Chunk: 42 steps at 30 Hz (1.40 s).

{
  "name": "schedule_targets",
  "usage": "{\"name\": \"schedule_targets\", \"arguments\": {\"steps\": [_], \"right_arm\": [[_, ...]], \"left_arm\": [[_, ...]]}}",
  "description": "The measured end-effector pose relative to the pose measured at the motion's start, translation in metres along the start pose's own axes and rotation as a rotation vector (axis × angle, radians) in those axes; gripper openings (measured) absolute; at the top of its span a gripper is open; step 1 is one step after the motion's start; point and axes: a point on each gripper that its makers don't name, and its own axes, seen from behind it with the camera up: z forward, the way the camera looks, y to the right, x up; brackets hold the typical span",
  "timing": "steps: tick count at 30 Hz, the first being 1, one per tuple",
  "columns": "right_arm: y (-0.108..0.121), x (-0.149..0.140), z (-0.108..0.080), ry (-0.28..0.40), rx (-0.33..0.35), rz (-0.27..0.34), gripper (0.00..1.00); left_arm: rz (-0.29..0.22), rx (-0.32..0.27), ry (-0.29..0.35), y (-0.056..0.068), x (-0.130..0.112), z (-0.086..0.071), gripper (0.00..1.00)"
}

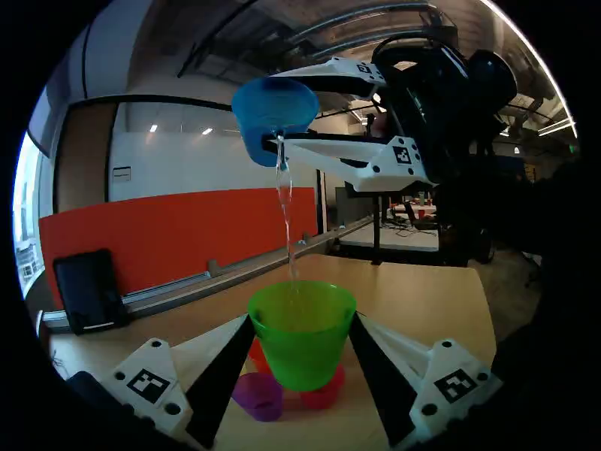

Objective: Pour water

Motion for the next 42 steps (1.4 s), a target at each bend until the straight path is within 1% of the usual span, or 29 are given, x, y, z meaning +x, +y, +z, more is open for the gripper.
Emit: {"name": "schedule_targets", "arguments": {"steps": [15, 24, 42], "right_arm": [[0.0082, 0.0013, -0.002, 0.002, -0.018, -0.059, 0.93], [0.009, 0.0038, 0.0026, 0.001, -0.016, -0.095, 0.93], [0.0091, 0.0065, 0.0072, 0.006, -0.014, -0.152, 0.93]], "left_arm": [[-0.008, -0.002, 0.006, -0.0007, 0.0025, -0.0003, 0.86], [-0.011, -0.004, 0.006, 0.0009, 0.0032, -0.0003, 0.86], [-0.015, 0.001, 0.007, -0.0031, 0.0032, -0.0017, 0.86]]}}
